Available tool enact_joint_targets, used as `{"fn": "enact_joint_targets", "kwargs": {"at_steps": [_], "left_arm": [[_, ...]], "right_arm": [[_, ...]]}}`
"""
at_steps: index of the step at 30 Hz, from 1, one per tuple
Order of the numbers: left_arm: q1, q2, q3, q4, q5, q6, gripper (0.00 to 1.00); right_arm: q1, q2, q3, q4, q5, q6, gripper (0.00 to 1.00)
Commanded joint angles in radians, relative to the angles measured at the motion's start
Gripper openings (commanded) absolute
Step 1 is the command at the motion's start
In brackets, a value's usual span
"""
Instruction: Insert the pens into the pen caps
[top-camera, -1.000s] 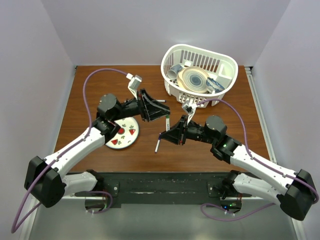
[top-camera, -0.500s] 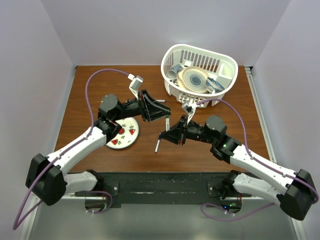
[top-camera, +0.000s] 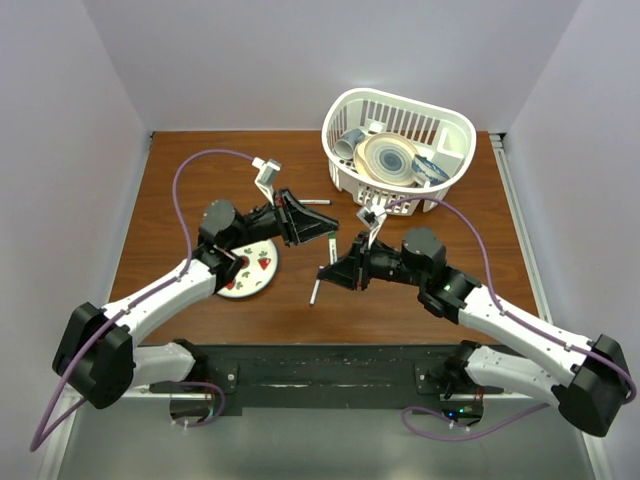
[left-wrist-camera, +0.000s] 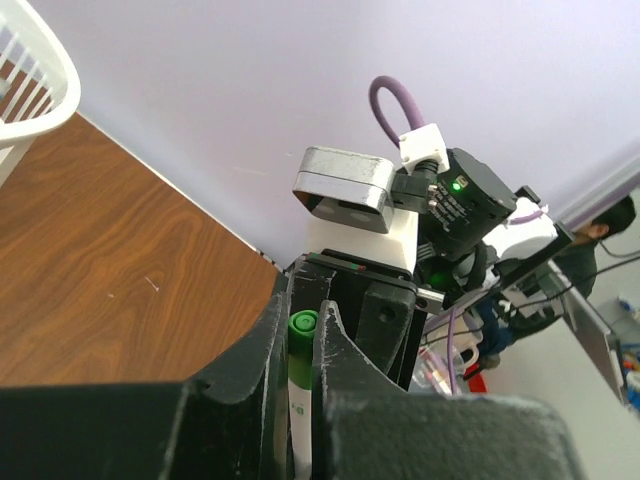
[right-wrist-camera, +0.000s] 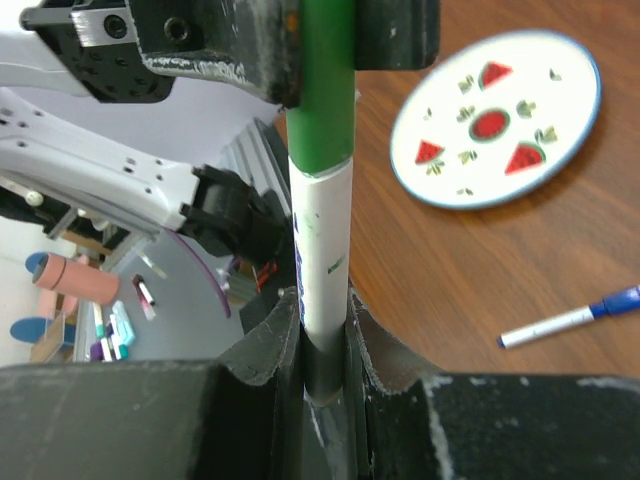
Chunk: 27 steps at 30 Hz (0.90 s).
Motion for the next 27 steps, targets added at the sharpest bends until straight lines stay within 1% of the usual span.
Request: {"fn": "enact_joint_targets", "kwargs": {"at_steps": [1,5,8,11,14,17,23,27], "left_arm": [[-0.031,0.001,-0.084,0.056,0.094,-0.098,0.0],[-0.034,0.001,-0.106,0.057,0.097,-0.108,0.0],[-0.039,0.009,-0.138,0.114,0.113,-0.142,0.0],[-0.047,-0.004,-0.179,0.125,0.104,-0.141,0.0],[-0.056,-0.017,-0.21,0.147,0.127,-0.139,0.0],[-0.057,-0.011,-0.213,0.201,0.195,-0.171,0.0],[-0.091,-0.037,-0.207,0.146,0.199,-0.139,0.0],[-0.102,-0.063,-0.212,0.094,0.228,-0.119,0.0]], "right_arm": [[-0.011,0.015,0.153,0.016,0.147,-0.044,0.0],[-0.011,0.061,0.216,-0.006,0.191,-0.068,0.0],[-0.01,0.087,0.239,0.007,0.226,-0.097,0.0],[-0.013,0.098,0.271,0.008,0.254,-0.119,0.0],[-0.024,0.101,0.302,0.007,0.243,-0.142,0.0],[-0.037,0.104,0.325,0.005,0.199,-0.16,0.0],[-0.05,0.095,0.336,0.023,0.185,-0.151,0.0],[-0.05,0.088,0.346,0.023,0.225,-0.136,0.0]]}}
